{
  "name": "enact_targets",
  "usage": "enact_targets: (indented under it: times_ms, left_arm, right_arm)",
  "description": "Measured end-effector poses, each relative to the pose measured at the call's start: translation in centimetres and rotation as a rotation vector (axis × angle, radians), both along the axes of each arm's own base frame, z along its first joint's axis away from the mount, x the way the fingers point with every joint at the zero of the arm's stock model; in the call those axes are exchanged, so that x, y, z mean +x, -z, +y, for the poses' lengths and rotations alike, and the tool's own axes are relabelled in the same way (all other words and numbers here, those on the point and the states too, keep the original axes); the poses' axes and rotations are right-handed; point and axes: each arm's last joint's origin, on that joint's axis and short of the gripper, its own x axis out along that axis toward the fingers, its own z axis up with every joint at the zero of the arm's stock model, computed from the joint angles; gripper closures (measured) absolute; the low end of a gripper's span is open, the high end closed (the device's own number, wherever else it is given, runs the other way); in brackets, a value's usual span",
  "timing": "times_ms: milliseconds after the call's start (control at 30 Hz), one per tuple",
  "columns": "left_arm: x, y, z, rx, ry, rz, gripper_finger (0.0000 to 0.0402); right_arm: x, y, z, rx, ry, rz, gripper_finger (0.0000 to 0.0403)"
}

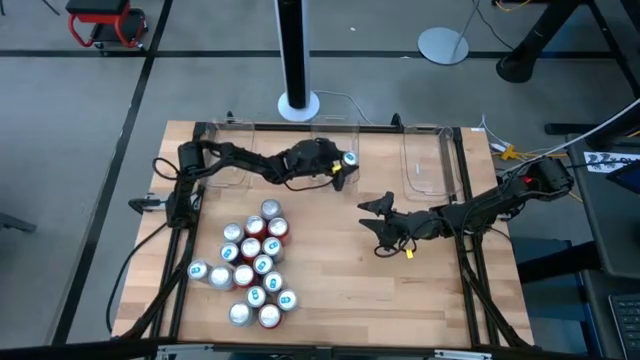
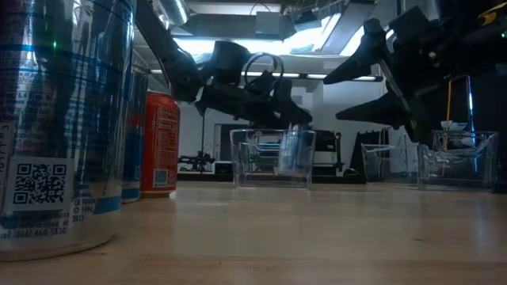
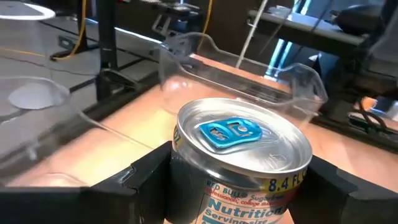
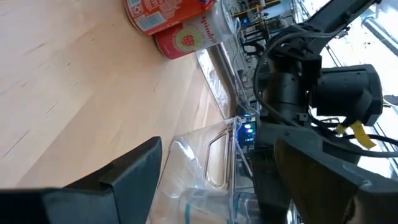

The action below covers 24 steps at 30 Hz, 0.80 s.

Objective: Sort soda cans
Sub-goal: Put the blue soda can into the middle transparent bin

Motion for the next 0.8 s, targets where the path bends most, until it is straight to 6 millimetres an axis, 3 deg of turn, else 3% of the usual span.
enact_targets:
  times_ms: [500, 800]
  left_arm:
    - [0.6, 1.7, -0.8, 0.043, 0.011, 0.035, 0.0158]
    - [0.6, 1.6, -0.8, 0.082, 0.014, 0.040, 0.0123]
  right_arm:
    - [0.0, 0.0, 0.0, 0.006, 0.002, -0.004, 0.0093]
    - [0.0, 0.0, 0.0, 0.006, 0.002, -0.002, 0.0093]
